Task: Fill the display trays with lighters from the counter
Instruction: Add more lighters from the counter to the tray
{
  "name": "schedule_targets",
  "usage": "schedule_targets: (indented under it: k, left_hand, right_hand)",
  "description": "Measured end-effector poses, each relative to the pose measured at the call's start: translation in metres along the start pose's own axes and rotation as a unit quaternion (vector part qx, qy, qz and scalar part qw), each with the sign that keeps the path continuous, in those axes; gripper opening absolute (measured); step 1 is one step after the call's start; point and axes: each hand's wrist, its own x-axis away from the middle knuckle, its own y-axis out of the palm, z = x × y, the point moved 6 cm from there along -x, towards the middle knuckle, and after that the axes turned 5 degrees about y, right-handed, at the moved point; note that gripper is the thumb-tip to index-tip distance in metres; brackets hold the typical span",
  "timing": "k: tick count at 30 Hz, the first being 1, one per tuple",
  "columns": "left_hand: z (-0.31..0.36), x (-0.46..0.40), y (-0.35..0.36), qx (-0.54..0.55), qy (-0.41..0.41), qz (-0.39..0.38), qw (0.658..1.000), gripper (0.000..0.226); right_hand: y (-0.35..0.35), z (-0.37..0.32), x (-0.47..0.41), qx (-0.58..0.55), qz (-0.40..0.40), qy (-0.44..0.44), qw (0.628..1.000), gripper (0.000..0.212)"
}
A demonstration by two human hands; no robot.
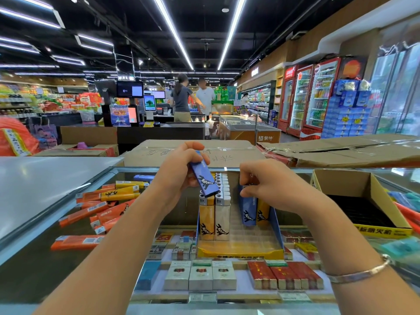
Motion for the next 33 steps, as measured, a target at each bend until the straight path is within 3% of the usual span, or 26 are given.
schedule_targets:
  k: [9, 12, 16, 23, 29, 33]
  left_hand:
    - [-0.001, 0.0, -0.001, 0.012, 0.001, -0.02, 1.0, 0.018]
    - [0.0, 0.002, -0.001, 0.013, 0.006, -0.035, 0.999, 0.015]
    - [0.008, 0.007, 0.004, -0.014, 0.049, -0.069, 0.996, 0.031]
    - [0.017, 0.019, 0.028, -0.077, 0.11, -0.147, 0.98, 0.056]
    - [0.013, 0.022, 0.036, -0.136, 0.119, -0.171, 0.968, 0.06]
    - [0.003, 0.018, 0.029, -0.26, 0.08, -0.194, 0.942, 0.072]
  right_hand:
    - [0.0, 0.006, -0.004, 0.023, -0.022, 0.012, 0.999, 0.023]
    - [-0.009, 0.003, -0.003, -0.033, 0.054, -0.008, 0.998, 0.014]
    - [-0.029, -0.002, 0.003, -0.19, 0.175, -0.026, 0.966, 0.006]
    - [-0.022, -0.017, 0.004, -0.313, 0.109, -0.06, 0.941, 0.019]
    - [-0.02, -0.018, 0.004, -0.292, 0.073, -0.071, 0.951, 0.011]
    - [-0.029, -0.001, 0.005, -0.304, 0.058, -0.035, 0.95, 0.01]
